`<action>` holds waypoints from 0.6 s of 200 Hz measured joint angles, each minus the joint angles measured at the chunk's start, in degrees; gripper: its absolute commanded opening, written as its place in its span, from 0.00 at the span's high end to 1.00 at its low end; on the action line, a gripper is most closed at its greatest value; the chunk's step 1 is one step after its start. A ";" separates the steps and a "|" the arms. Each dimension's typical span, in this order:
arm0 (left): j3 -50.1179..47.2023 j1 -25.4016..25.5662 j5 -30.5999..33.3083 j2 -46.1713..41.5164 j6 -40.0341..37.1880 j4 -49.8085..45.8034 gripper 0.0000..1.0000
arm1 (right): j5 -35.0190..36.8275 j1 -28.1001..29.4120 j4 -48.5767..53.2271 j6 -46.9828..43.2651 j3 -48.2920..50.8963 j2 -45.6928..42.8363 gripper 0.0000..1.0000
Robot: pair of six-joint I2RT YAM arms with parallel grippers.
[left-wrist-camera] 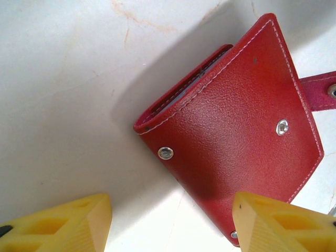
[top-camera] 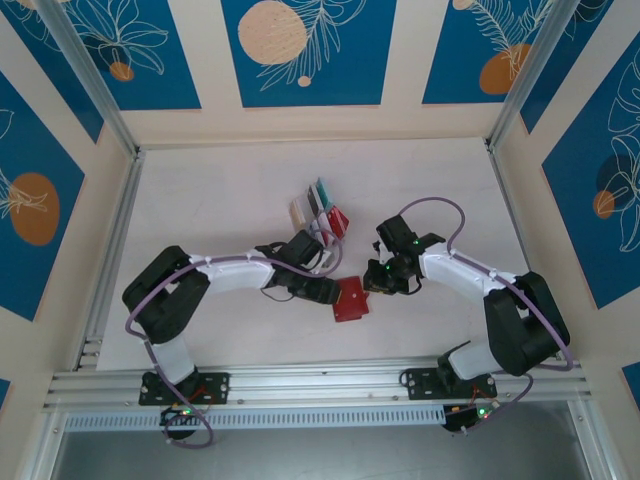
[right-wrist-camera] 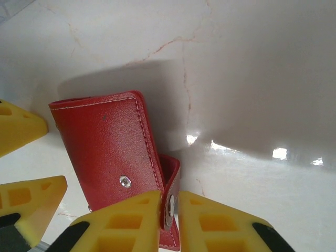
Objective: Put the credit cards into the card holder
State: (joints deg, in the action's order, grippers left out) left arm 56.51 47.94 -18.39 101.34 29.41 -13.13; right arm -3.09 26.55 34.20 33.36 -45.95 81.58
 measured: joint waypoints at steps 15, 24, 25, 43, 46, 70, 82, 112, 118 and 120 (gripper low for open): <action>0.26 0.00 0.00 0.15 0.00 -0.26 0.38 | -0.20 -0.04 -0.07 0.02 0.00 0.02 0.87; 0.28 0.00 0.00 0.22 0.00 -0.33 0.38 | -0.22 -0.07 -0.13 0.00 0.02 0.02 0.90; 0.31 0.00 0.00 0.22 0.00 -0.35 0.38 | -0.22 -0.07 -0.13 -0.04 0.02 0.02 0.90; 0.63 -0.02 0.00 0.50 0.00 -0.74 0.39 | -0.48 -0.13 -0.20 -0.04 0.04 0.02 0.97; 0.68 -0.02 0.00 0.52 0.00 -0.83 0.39 | -0.61 -0.15 -0.22 -0.31 0.07 0.00 0.98; 1.51 0.02 0.02 1.18 0.00 -1.53 0.39 | -1.88 -0.35 -0.57 -0.39 0.46 -0.02 1.00; 1.86 0.07 0.17 1.40 0.00 -1.99 0.39 | -2.62 -0.39 -0.83 -0.37 0.68 -0.04 1.00; 3.80 0.68 1.62 2.60 -0.17 -4.31 0.40 | -4.33 -0.55 -1.31 -0.39 0.74 -0.04 1.00; 4.22 0.81 1.99 2.84 -0.31 -4.85 0.40 | -4.72 -0.55 -1.44 -0.42 0.74 -0.04 1.00; 4.35 0.87 2.08 2.95 -0.39 -4.98 0.40 | -4.87 -0.55 -1.51 -0.39 0.74 -0.04 1.00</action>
State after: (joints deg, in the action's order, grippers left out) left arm 60.86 48.82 -16.32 104.29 29.02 -18.11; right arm -7.97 26.00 32.69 32.97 -45.21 81.54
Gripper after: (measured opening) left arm 0.605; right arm 0.065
